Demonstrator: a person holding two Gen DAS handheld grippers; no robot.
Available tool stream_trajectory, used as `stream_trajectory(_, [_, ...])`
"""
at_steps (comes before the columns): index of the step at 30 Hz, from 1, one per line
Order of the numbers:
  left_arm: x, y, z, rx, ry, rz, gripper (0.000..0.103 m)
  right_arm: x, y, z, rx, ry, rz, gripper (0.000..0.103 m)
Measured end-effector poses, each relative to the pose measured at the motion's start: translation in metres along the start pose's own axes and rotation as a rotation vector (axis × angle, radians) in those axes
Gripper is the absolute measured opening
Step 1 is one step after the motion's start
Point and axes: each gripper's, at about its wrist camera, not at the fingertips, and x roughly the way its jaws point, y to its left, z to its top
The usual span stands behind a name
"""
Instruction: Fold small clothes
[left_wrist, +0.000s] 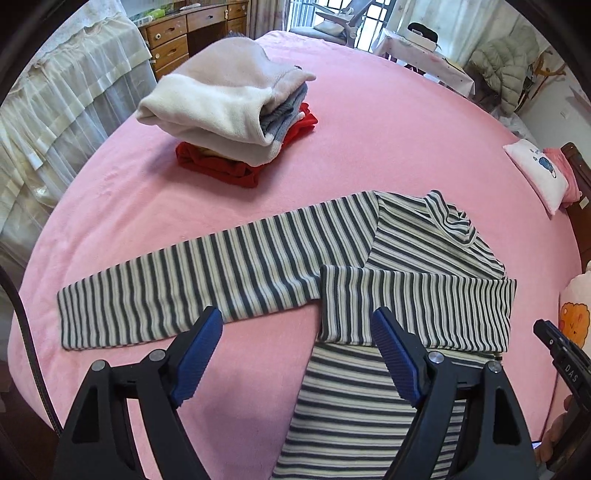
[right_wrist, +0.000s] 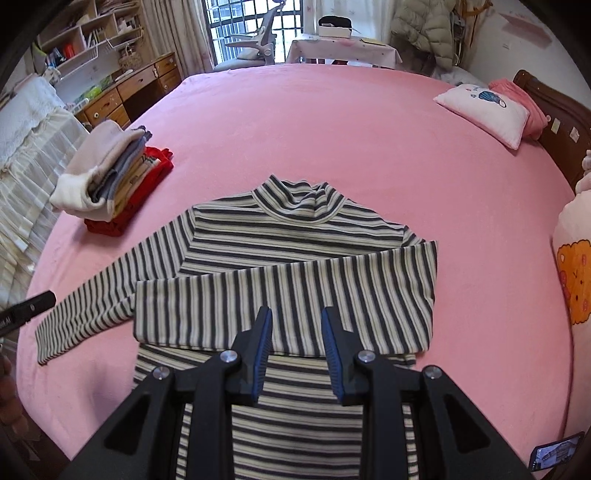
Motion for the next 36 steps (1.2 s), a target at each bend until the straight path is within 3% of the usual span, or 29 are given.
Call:
stream_trajectory(4, [-0.013,-0.001,-0.013,-0.021,-0.005,0.008,0.082,-0.01,0.0,-0.003,-0.04,-0.025,0.02,0.03])
stream_trajectory(8, [-0.026,0.011,-0.03,-0.062,-0.016,0.043,0.084,-0.023,0.003,-0.014,-0.109,-0.053,0.027,0.05])
stream_trajectory(15, [-0.029,0.073,-0.053,-0.206,0.002,0.121,0.087,-0.032,0.033,-0.031,-0.254,-0.072,0.058,0.05])
stream_trajectory(20, [-0.026,0.139,-0.061,-0.286,-0.007,0.217,0.087,-0.027,0.084,-0.029,-0.337,-0.083,0.09,0.05])
stream_trajectory(25, [-0.012,0.231,-0.063,-0.417,0.004,0.286,0.087,-0.012,0.154,-0.029,-0.417,-0.082,0.127,0.05])
stream_trajectory(31, [0.021,0.32,-0.069,-0.539,0.062,0.288,0.087,0.022,0.23,-0.042,-0.466,-0.056,0.161,0.05])
stream_trajectory(36, [0.046,0.34,-0.073,-0.527,0.125,0.26,0.087,0.051,0.268,-0.06,-0.504,-0.006,0.156,0.05])
